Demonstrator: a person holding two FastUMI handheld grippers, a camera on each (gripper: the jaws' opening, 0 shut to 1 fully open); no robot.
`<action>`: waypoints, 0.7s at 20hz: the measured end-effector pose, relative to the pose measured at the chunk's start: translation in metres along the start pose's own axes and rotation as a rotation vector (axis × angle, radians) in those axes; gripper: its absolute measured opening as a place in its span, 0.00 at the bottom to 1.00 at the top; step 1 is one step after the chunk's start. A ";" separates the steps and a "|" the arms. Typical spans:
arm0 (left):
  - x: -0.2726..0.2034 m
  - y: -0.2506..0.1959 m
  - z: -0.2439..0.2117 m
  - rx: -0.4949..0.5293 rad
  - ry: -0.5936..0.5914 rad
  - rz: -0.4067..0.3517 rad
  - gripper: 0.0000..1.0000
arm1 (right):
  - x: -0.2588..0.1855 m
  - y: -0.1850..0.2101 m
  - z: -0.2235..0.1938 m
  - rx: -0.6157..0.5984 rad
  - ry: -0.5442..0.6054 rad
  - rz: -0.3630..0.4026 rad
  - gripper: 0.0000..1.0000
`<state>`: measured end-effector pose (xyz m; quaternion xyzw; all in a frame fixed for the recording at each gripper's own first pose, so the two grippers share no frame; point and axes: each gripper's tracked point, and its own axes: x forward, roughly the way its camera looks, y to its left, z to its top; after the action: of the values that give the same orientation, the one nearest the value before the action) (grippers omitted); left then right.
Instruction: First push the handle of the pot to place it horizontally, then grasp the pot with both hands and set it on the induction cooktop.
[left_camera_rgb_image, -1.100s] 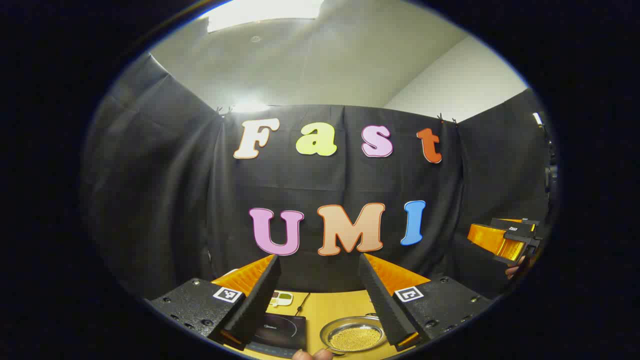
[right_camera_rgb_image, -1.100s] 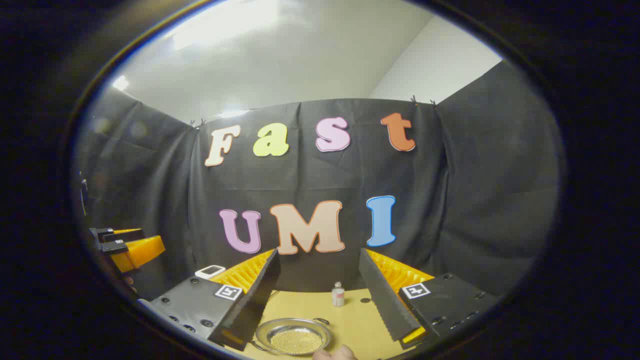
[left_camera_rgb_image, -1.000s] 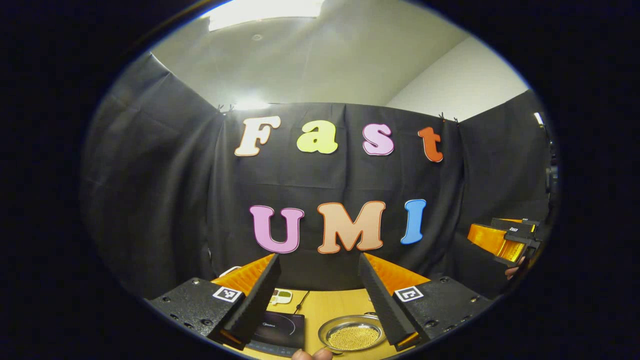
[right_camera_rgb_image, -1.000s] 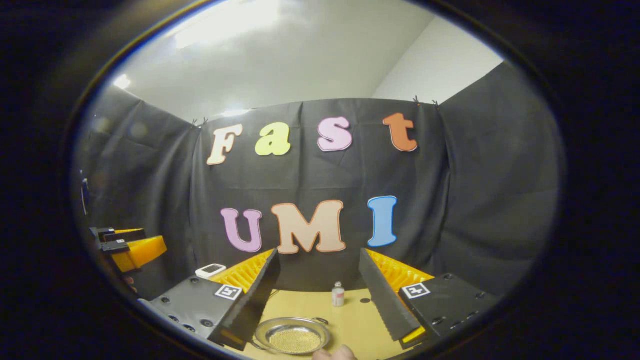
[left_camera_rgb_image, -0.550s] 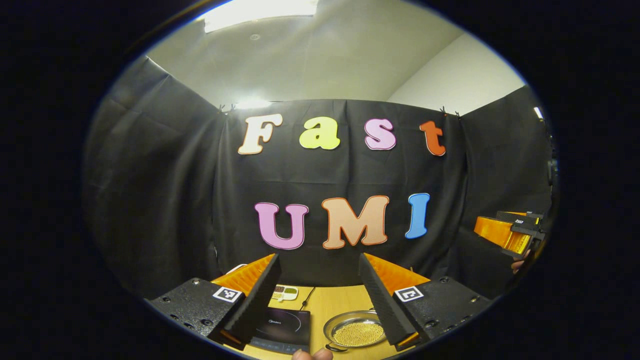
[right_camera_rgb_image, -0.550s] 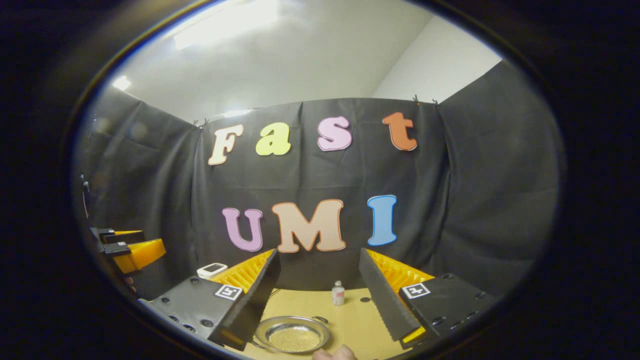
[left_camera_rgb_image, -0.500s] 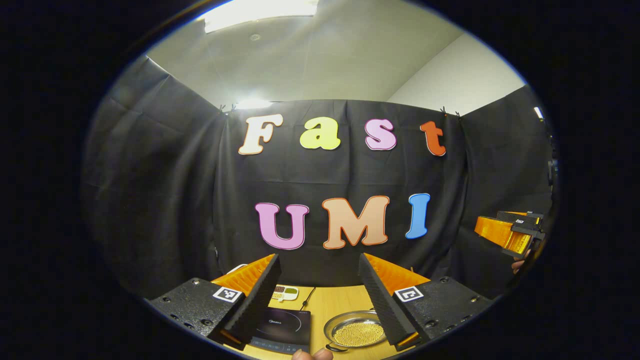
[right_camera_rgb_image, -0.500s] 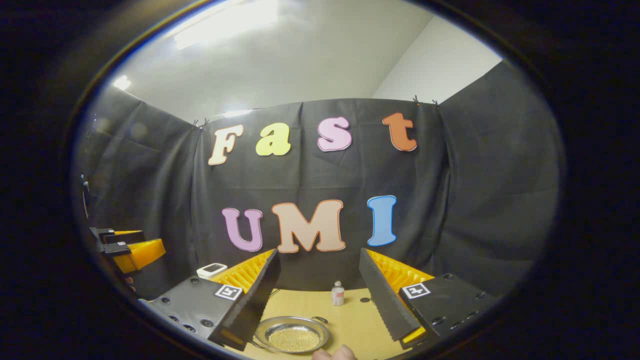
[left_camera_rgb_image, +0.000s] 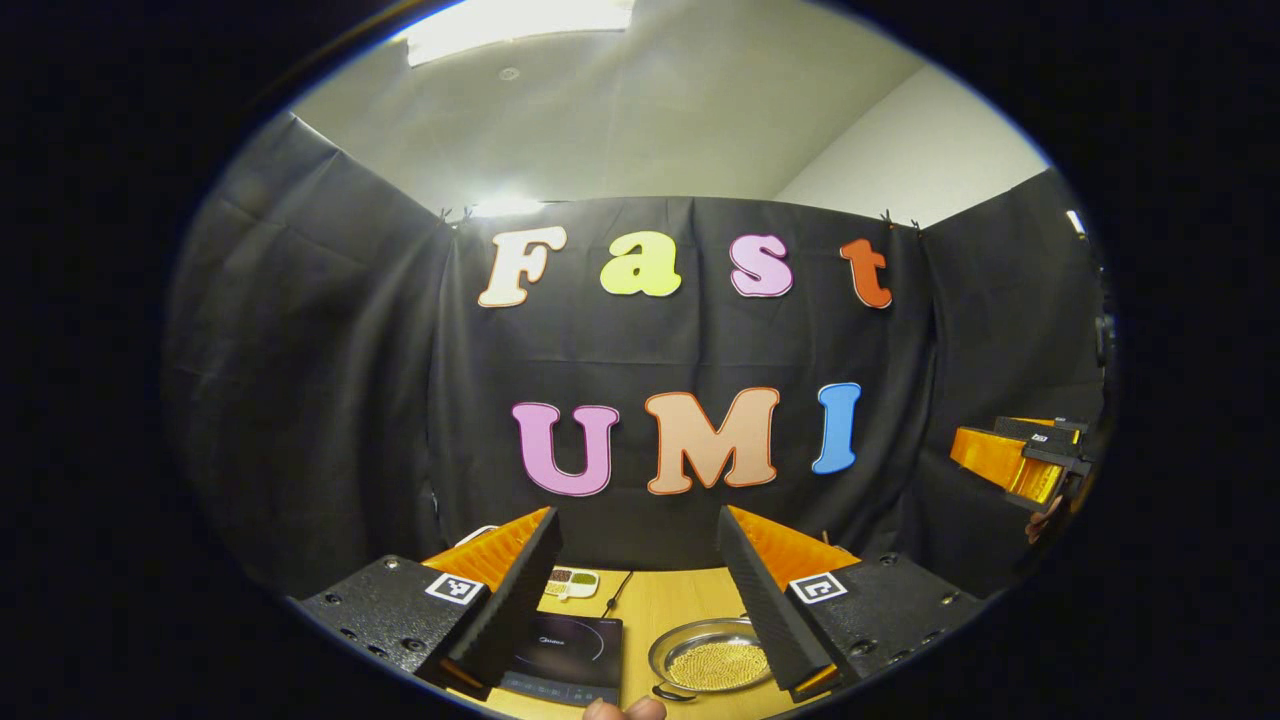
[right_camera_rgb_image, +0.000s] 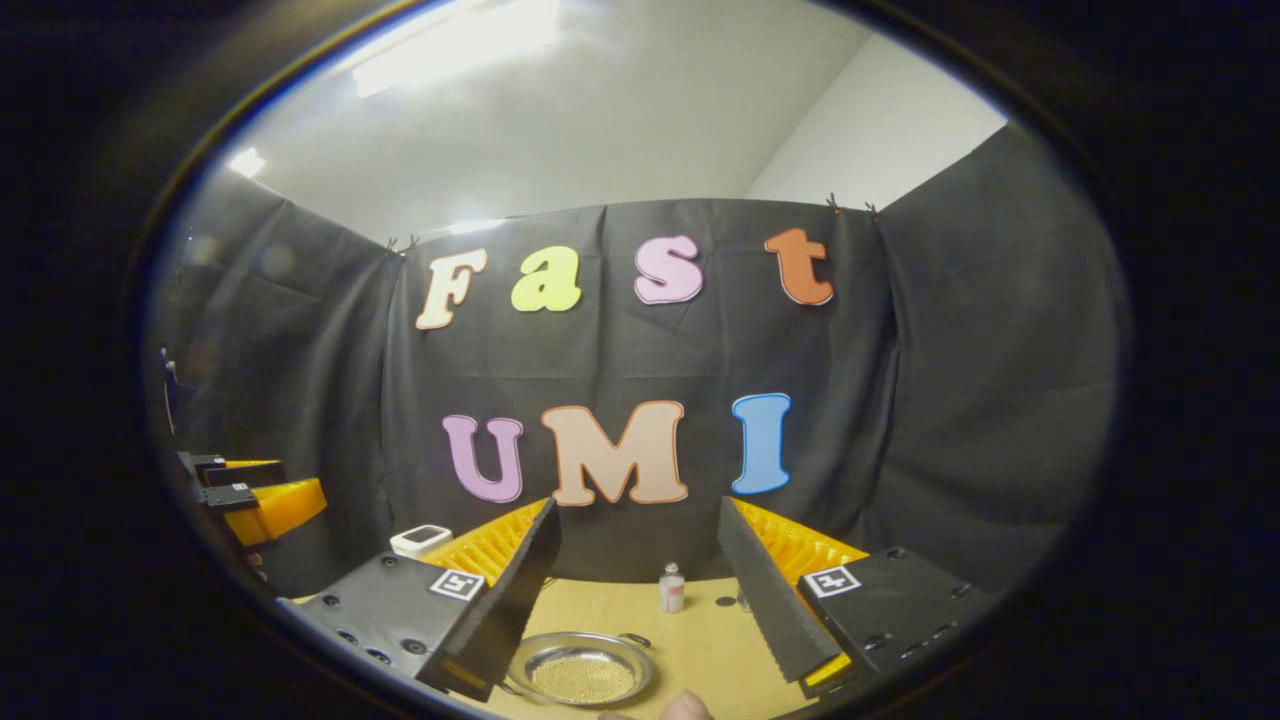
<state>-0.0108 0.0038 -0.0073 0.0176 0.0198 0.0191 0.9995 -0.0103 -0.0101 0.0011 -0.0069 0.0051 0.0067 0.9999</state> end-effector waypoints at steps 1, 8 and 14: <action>-0.001 -0.001 0.001 -0.001 0.000 0.000 0.95 | 0.002 0.000 0.001 -0.005 0.000 0.001 0.96; 0.000 0.001 0.000 -0.005 0.012 0.005 0.92 | 0.003 -0.013 -0.006 -0.038 0.006 -0.036 0.36; 0.000 0.002 0.003 -0.004 0.003 0.018 0.92 | 0.000 -0.001 -0.028 0.007 0.076 0.042 0.01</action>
<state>-0.0106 0.0056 -0.0039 0.0156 0.0213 0.0284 0.9992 -0.0104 -0.0113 -0.0272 -0.0036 0.0432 0.0274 0.9987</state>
